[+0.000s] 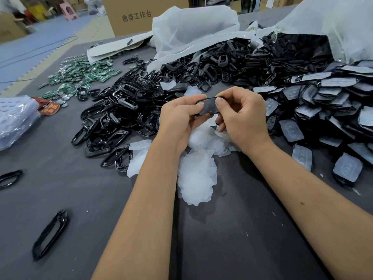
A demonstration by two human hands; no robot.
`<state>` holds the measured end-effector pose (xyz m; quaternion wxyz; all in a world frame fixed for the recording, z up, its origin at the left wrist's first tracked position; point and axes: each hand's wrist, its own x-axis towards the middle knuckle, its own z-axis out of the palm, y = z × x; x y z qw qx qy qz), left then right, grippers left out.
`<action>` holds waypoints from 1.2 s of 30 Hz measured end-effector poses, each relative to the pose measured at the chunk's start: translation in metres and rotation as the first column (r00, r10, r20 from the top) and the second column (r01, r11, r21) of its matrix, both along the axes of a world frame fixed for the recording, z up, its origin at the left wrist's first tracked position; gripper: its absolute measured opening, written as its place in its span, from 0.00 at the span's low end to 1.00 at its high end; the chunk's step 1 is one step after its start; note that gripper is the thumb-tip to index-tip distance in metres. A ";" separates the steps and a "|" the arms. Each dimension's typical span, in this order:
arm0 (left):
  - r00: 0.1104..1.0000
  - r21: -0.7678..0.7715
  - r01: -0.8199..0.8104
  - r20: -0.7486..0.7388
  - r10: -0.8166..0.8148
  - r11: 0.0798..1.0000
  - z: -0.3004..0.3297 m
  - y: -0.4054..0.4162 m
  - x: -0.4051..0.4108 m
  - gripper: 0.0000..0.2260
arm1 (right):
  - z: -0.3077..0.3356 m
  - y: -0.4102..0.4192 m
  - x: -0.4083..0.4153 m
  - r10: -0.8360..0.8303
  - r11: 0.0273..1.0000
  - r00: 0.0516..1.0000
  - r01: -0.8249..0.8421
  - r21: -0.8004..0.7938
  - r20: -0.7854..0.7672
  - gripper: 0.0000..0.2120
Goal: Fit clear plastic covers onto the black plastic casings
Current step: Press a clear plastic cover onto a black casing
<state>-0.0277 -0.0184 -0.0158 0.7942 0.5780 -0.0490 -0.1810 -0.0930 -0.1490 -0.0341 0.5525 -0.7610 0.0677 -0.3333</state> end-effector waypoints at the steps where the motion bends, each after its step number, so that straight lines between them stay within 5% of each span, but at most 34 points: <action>1: 1.000 -0.002 0.007 0.002 -0.007 1.000 0.000 0.001 0.000 0.10 | 0.000 0.000 0.000 -0.001 1.000 1.000 0.001 0.001 -0.001 0.06; 7: 0.999 0.026 -0.010 0.040 0.009 1.000 0.000 -0.001 -0.005 0.04 | -0.001 0.000 -0.001 -0.002 1.000 1.000 0.002 -0.011 -0.001 0.05; 26: 0.999 -0.014 0.007 0.031 -0.006 1.000 -0.003 0.000 -0.002 0.08 | -0.002 -0.002 0.000 0.024 0.997 0.999 -0.021 0.078 -0.026 0.06; 36: 0.978 0.119 -0.064 0.207 0.038 0.991 -0.007 0.003 -0.002 0.06 | -0.003 -0.005 0.001 0.043 0.999 0.995 -0.041 0.034 -0.086 0.04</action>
